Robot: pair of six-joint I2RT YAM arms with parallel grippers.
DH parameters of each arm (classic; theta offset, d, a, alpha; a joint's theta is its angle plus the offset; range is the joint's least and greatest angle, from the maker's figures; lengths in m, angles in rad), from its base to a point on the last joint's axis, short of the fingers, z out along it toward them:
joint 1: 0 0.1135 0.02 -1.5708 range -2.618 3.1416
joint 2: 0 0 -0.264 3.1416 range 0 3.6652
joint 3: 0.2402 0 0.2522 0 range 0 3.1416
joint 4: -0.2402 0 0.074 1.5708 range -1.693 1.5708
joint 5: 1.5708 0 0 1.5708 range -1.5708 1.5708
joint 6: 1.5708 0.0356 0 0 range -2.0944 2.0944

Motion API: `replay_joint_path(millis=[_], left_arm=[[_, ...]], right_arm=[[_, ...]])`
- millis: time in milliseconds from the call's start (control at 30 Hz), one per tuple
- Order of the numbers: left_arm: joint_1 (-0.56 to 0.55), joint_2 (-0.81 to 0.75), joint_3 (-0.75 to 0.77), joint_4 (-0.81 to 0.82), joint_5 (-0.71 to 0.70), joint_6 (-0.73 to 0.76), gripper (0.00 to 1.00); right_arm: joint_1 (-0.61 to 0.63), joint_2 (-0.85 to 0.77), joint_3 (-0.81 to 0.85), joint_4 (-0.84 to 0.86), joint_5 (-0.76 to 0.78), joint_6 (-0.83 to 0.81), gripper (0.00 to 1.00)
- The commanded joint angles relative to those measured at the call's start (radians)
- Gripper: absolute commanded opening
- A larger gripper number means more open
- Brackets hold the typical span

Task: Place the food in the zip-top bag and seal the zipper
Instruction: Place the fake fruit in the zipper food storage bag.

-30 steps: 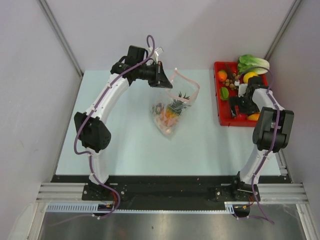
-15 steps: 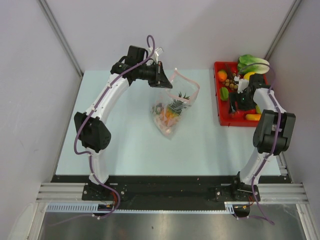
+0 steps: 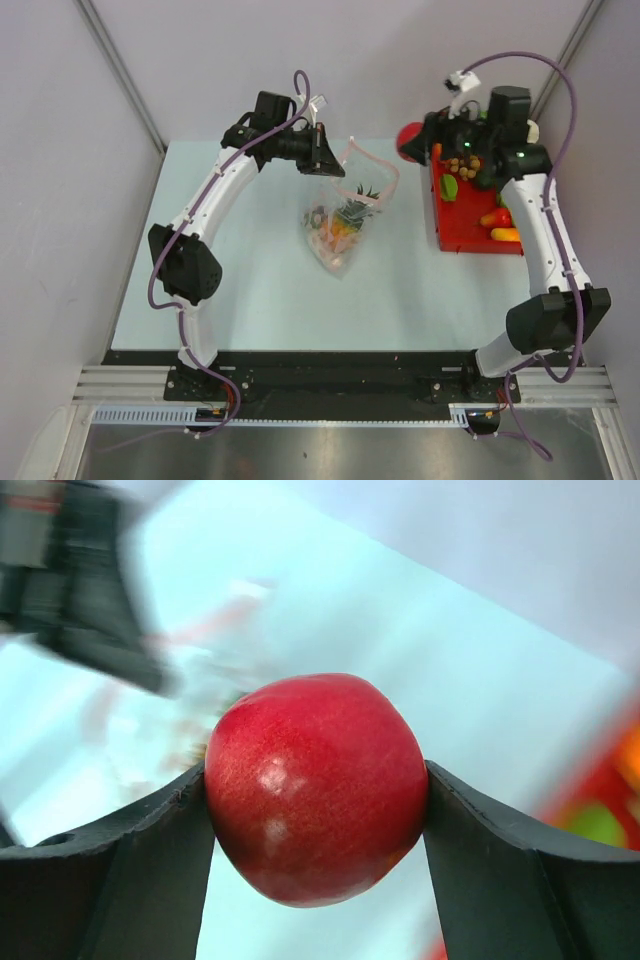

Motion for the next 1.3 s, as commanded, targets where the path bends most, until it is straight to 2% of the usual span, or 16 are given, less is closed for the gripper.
replay_joint_path(millis=[0, 133, 300, 600, 733, 800, 833, 967, 1067, 1267], left_arm=[[0.003, -0.036, 0.021, 0.018, 0.05, -0.002, 0.0], [0.003, -0.035, 0.024, 0.024, 0.064, -0.01, 0.0], [0.006, -0.04, 0.021, 0.02, 0.08, -0.006, 0.0], [0.02, -0.047, -0.014, 0.075, 0.152, -0.051, 0.0], [0.022, -0.043, -0.016, 0.073, 0.166, -0.045, 0.0], [0.022, -0.043, -0.018, 0.066, 0.17, -0.039, 0.0], [0.022, -0.043, -0.019, 0.064, 0.172, -0.037, 0.0], [0.028, -0.041, -0.021, 0.069, 0.181, -0.04, 0.0], [0.039, -0.037, -0.021, 0.082, 0.189, -0.059, 0.0], [0.048, -0.03, -0.021, 0.087, 0.192, -0.062, 0.0]], right_arm=[[0.158, 0.011, 0.011, 0.087, -0.071, 0.075, 0.3], [0.238, 0.058, -0.011, 0.147, -0.047, 0.095, 0.29], [0.297, 0.089, -0.041, 0.144, -0.022, 0.074, 0.26], [0.328, 0.171, -0.083, 0.121, 0.041, 0.051, 0.24], [0.346, 0.201, -0.08, 0.159, 0.05, 0.094, 0.26], [0.36, 0.217, -0.075, 0.197, 0.065, 0.126, 0.39], [0.364, 0.221, -0.072, 0.208, 0.062, 0.14, 0.42], [0.372, 0.229, -0.046, 0.23, 0.021, 0.21, 0.86], [0.361, 0.194, -0.055, 0.228, 0.0, 0.218, 0.99], [0.263, 0.105, -0.075, 0.216, -0.089, 0.249, 1.0]])
